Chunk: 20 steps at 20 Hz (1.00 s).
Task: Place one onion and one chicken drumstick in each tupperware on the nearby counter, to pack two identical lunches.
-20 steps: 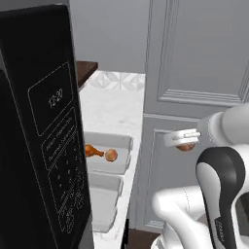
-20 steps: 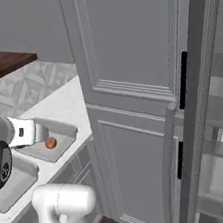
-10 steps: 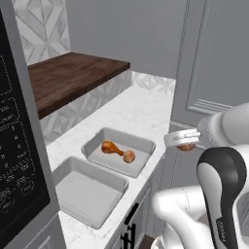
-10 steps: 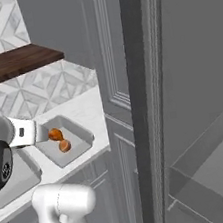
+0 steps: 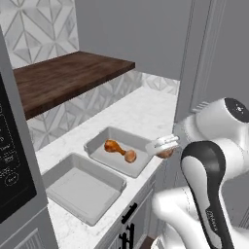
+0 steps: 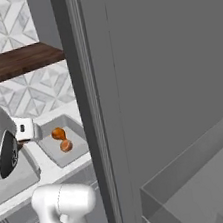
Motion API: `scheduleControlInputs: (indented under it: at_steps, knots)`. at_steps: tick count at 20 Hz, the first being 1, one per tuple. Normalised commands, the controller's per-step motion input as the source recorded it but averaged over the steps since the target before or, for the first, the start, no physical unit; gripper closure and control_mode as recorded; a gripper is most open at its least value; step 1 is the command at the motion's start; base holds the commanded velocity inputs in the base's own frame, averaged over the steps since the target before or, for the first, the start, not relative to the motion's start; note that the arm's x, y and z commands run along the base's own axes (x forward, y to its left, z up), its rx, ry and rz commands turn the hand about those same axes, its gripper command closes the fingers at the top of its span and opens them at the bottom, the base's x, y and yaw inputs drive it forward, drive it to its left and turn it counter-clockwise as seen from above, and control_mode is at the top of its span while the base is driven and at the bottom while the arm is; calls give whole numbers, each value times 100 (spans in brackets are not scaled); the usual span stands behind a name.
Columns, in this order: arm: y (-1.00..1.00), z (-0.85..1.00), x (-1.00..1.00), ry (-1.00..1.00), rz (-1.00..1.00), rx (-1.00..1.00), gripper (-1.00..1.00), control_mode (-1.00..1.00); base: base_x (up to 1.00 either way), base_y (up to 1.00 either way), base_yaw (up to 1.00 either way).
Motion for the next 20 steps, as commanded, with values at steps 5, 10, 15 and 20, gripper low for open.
scheduleControlInputs:
  at_steps: [5,10,15,20]
  knots:
    - [96,-54,25,11,1,-13,100,-100,0,0,0]
    - [71,-43,35,17,1,-2,100,-100,0,0,0]
    - [69,-53,46,12,6,0,100,-100,0,0,0]
    - [43,-53,54,9,4,0,100,-100,0,0,0]
